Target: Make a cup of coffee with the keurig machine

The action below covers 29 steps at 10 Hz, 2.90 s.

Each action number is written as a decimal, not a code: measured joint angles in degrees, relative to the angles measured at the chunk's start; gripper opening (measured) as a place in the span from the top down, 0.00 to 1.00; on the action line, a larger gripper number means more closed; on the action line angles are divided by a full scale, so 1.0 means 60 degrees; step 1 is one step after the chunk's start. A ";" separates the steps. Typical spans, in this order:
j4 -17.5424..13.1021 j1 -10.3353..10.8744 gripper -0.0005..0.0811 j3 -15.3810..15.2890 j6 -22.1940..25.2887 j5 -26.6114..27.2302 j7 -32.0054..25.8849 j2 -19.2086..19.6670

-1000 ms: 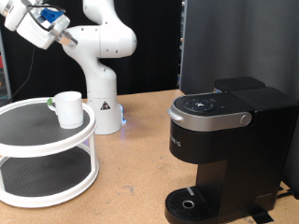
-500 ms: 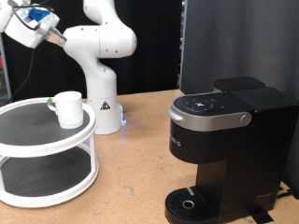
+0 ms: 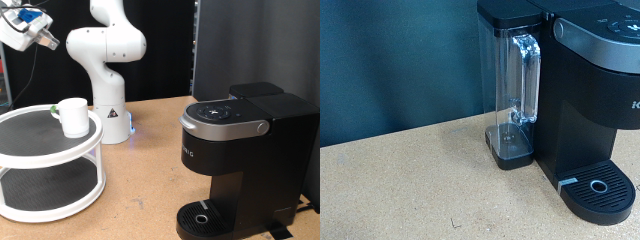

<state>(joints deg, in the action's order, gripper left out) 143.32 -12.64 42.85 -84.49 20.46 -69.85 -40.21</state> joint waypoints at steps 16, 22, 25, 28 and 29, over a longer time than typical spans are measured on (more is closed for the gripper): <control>0.1042 -0.0025 0.99 0.0987 -0.1653 -0.0570 -0.1051 0.0283; 0.1428 0.0103 0.99 0.1151 -0.2732 -0.0511 -0.1788 0.0777; 0.1623 0.0186 0.85 0.1416 -0.3122 -0.0182 -0.2208 0.0913; 0.1868 0.0292 0.41 0.1773 -0.3581 0.0258 -0.2680 0.0945; 0.2002 0.0335 0.24 0.1802 -0.3904 0.0365 -0.2760 0.0954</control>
<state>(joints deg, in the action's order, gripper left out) 155.33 -10.63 53.66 -107.92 22.65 -86.41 -34.49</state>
